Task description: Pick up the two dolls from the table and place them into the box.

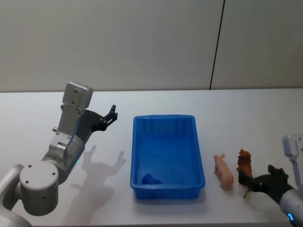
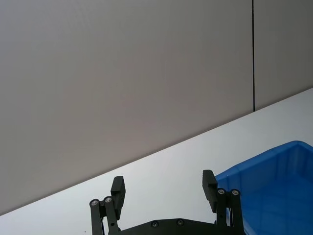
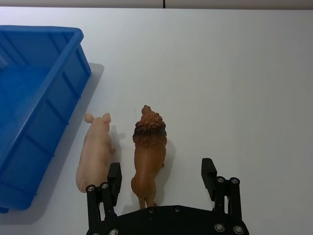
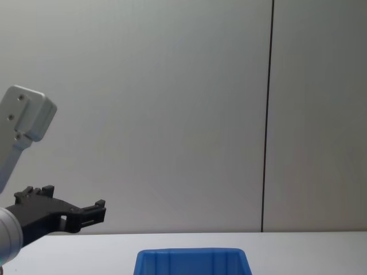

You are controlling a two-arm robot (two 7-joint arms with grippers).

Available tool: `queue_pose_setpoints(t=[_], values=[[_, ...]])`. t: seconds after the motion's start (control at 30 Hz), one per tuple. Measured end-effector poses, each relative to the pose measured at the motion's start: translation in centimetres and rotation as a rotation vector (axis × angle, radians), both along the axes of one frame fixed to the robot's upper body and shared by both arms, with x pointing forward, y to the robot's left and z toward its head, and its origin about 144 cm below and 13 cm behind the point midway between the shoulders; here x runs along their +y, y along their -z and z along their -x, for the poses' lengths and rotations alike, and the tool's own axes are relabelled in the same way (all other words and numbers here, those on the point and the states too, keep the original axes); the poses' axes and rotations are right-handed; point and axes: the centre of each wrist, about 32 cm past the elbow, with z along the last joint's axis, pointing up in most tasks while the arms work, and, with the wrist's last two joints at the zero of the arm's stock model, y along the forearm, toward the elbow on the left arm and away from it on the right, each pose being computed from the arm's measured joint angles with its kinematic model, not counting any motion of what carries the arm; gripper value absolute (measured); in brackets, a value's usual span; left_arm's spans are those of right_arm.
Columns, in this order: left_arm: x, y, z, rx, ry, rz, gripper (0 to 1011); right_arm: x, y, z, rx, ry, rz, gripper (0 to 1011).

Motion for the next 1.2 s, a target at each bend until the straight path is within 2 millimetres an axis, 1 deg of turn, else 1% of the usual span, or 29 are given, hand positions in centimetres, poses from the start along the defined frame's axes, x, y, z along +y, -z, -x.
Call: queue_pose_setpoints(t=[0.17,0.2,0.23,0.3,0.33,0.37,0.4,0.43,0.6,0.63,0.67,0.73,0.77,0.8,0.87,0.9,0.97,1.0,1.2], values=[[0.0,0.0,0.0,0.000,-0.001,0.000,1001,0.2,0.3,-0.1,0.009,-0.005,0.003,996],[0.0,0.0,0.0,0.000,-0.002,-0.001,1001,0.2,0.4,-0.2,0.010,-0.005,0.004,980],[0.0,0.0,0.0,0.000,-0.002,-0.001,1001,0.2,0.5,-0.2,0.012,-0.007,0.005,942],[0.0,0.0,0.0,0.000,-0.002,-0.001,1001,0.3,0.6,-0.3,0.014,-0.009,0.007,929],[0.0,0.0,0.0,0.000,-0.002,-0.001,1001,0.3,0.7,-0.3,0.013,-0.012,0.008,883],[0.0,0.0,0.0,0.000,-0.002,-0.001,1001,0.3,0.7,-0.3,0.012,-0.013,0.008,867],[0.0,0.0,0.0,0.000,-0.002,-0.001,1001,0.3,0.8,-0.4,0.011,-0.014,0.009,814],[0.0,0.0,0.0,0.000,-0.002,-0.001,1001,0.4,0.8,-0.4,0.011,-0.015,0.009,814],[0.0,0.0,0.0,0.000,-0.003,-0.001,1001,0.5,1.0,-0.7,0.009,-0.018,0.011,675],[0.0,0.0,0.0,0.000,-0.003,-0.001,1001,0.5,1.0,-0.8,0.010,-0.018,0.012,643],[0.0,0.0,0.0,0.000,-0.003,-0.001,1001,0.5,1.1,-0.8,0.011,-0.017,0.012,586],[0.0,0.0,0.0,0.000,-0.003,-0.001,1001,0.6,1.1,-0.9,0.014,-0.015,0.011,533],[0.0,0.0,0.0,0.000,-0.003,-0.001,1001,0.6,1.1,-1.0,0.015,-0.014,0.011,533],[0.0,0.0,0.0,0.000,-0.003,-0.001,1001,0.6,1.1,-1.0,0.016,-0.014,0.011,473],[0.0,0.0,0.0,0.000,-0.003,-0.001,1001,0.6,1.1,-1.1,0.019,-0.011,0.010,425],[0.0,0.0,0.0,0.000,-0.003,-0.001,1001,0.6,1.1,-1.1,0.021,-0.008,0.007,362],[0.0,0.0,0.0,0.000,-0.003,-0.001,1001,0.6,1.1,-1.2,0.024,-0.004,0.003,337],[0.0,0.0,0.0,0.000,-0.003,-0.001,1001,0.7,1.0,-1.3,0.026,-0.001,-0.001,309],[0.0,0.0,0.0,0.000,-0.003,-0.001,1001,0.6,0.7,-1.4,0.026,0.011,-0.021,309]])
